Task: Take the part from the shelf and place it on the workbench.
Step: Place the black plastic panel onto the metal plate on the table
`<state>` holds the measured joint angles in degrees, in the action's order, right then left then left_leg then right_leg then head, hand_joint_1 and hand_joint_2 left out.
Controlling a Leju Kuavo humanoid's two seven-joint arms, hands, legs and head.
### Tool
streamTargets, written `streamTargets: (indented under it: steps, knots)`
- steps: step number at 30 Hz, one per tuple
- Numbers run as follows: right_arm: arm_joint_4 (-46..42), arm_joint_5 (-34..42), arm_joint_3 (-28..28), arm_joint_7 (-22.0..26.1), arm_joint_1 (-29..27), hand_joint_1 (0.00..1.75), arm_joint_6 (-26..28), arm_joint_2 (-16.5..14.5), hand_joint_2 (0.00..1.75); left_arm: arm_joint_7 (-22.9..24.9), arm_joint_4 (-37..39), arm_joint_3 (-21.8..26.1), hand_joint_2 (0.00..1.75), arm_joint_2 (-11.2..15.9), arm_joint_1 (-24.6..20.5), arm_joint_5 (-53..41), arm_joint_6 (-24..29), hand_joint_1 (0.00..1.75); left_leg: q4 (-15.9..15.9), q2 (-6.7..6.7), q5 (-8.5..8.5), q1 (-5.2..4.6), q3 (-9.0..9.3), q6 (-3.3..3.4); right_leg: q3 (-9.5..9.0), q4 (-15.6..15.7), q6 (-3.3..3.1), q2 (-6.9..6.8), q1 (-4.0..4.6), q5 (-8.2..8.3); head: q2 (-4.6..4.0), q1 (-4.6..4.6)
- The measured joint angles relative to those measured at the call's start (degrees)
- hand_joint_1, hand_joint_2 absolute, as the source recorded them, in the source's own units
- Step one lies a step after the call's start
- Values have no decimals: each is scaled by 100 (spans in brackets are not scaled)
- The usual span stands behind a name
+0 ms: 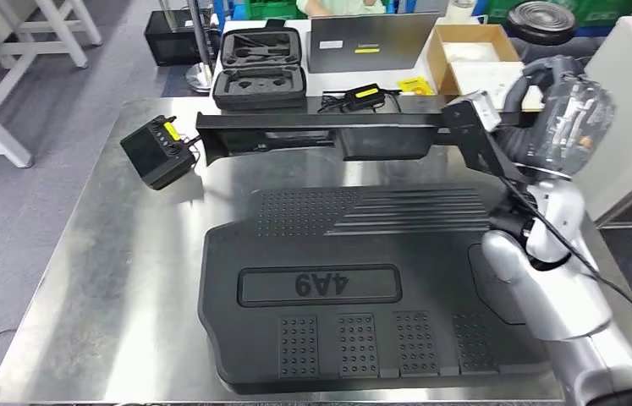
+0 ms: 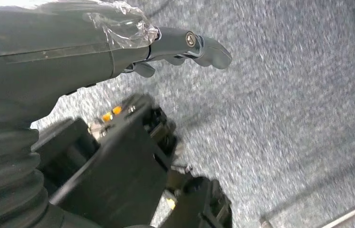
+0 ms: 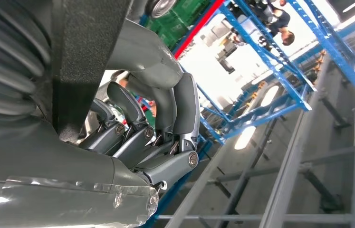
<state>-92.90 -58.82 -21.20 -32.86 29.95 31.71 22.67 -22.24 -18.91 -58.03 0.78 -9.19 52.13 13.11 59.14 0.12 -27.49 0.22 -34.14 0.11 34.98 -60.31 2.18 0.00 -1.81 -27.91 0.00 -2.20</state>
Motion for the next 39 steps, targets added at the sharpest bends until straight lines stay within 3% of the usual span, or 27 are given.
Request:
streamTargets:
  steps: [2, 4, 7, 9, 10, 11, 13, 14, 16, 19, 21, 23, 24, 25, 26, 28, 30, 32, 35, 39]
  knots:
    - [1, -1, 0, -3, -1, 175, 0, 1, 175, 0, 1, -2, 175, 1, 7, 0, 0, 0, -7, -9, 1, -3, -6, -56, 13, -2, -121, 20, 18, 5, -1, 31]
    - [0, -3, 1, -2, 8, 175, 0, 0, 175, 0, 2, -3, 175, 1, 16, 0, 0, 0, 124, -10, -100, 14, -45, -117, 13, 16, -194, 16, 13, 29, -1, 76]
    - [0, -5, 0, 0, 10, 175, 0, -2, 175, 0, 2, -3, 175, 1, 19, 1, 0, 0, 1057, -9, -614, 27, -449, -178, 12, 26, -253, -3, 12, 38, 0, 173]
    - [1, -5, 0, 3, 7, 175, 0, -3, 175, 1, 2, -3, 175, 1, 19, 1, 0, 0, 1578, -9, -774, 28, -697, -180, 11, 25, -262, -8, 27, 34, 0, 208]
    - [1, -5, 0, 3, 6, 175, 0, -3, 175, 0, 2, -3, 175, 1, 21, -1, 0, 0, 1548, -10, -696, 25, -686, -163, 8, 25, -263, -5, 34, 33, 0, 221]
    - [1, -5, 0, 4, 6, 175, 0, -4, 175, -1, 2, -5, 175, 1, 23, -5, 0, 0, 1293, -11, -524, 20, -568, -132, 1, 24, -262, 0, 41, 33, 0, 232]
    - [-1, -6, 0, 4, 8, 175, 0, -4, 175, -1, 1, -10, 175, 1, 27, -15, 1, 0, 500, -19, -157, -9, -198, -50, -10, 24, -251, 7, 56, 28, 0, 245]
    - [-1, -7, 0, 4, 8, 175, 0, -4, 175, -1, 1, -13, 175, 0, 25, -17, 1, 0, 203, -15, -51, -29, -68, -23, -13, 26, -235, 10, 61, 25, 0, 249]
    - [-1, -5, 0, 4, 8, 175, 0, -4, 175, 0, 0, -15, 175, -1, 9, -14, 3, 0, 4, -2, -17, -70, -3, 4, -18, 42, -179, 5, 56, 25, 0, 253]
    - [-2, -5, 0, 5, 12, 175, 0, -2, 175, 1, 0, -15, 175, -2, -13, -5, 5, 0, -115, 19, 56, -45, 37, 86, -23, 7, -93, -4, 47, -23, 0, 248]
    - [0, -5, 0, 6, 23, 175, 0, -1, 175, -1, 0, -15, 175, -3, -15, -4, 5, 0, -193, 37, 105, -18, 73, 136, 161, -420, -68, -2, 44, -293, 0, 213]
    - [1, -2, 0, 3, 15, 175, 0, 0, 175, 0, 0, -15, 175, -9, -15, -5, 2, 0, -198, 39, 108, -18, 74, 161, 497, -1126, -45, -1, 46, -623, 0, 165]
    - [2, -1, 0, 2, 4, 175, 0, 0, 175, 0, 0, -15, 175, -11, -14, -4, 1, 0, -191, 39, 103, -18, 73, 165, 610, -1359, -33, -2, 43, -679, 0, 140]
    - [3, -33, 0, -14, -3, 175, -38, 0, 175, 1, 0, -15, 175, -13, -11, 0, 8, 0, -181, 36, 94, -16, 73, 163, 633, -1395, -25, -3, 39, -627, 0, 113]
    - [9, -157, -2, -71, -3, 175, -173, 0, 175, 14, 0, -15, 175, -13, -2, 15, 47, 0, -166, 34, 81, -13, 74, 154, 549, -1210, -17, -6, 32, -475, 0, 85]
    - [107, -802, -21, -320, 9, 175, -833, 4, 175, 65, 0, -15, 175, -13, 30, 81, 200, 0, -116, 28, 39, -13, 72, 106, 200, -482, -14, -26, 24, -123, 0, 32]
    - [377, -1554, -56, -569, -1, 175, -1517, 15, 175, 115, 0, -15, 175, -13, 60, 174, 351, 0, -59, 14, -3, -30, 56, 41, -12, -14, -69, -35, 36, 17, 0, 11]
    - [679, -1846, -85, -643, -32, 175, -1759, 26, 175, 125, 0, -15, 175, -11, 81, 245, 413, 0, -34, 1, -30, -50, 38, 50, -18, 50, -124, -25, 43, 21, 0, 28]
    - [967, -1914, -110, -647, -47, 175, -1891, 24, 175, 127, 0, -15, 175, -10, 113, 313, 436, 0, -45, 0, -19, -51, 52, 128, -17, 56, -133, -11, 53, 28, 0, 99]
    - [1225, -1944, -126, -650, -45, 175, -1945, 20, 175, 128, 0, -15, 175, -10, 137, 325, 439, 0, -82, -1, -5, -33, 77, 108, -21, 53, -155, -9, 75, 14, 0, 146]
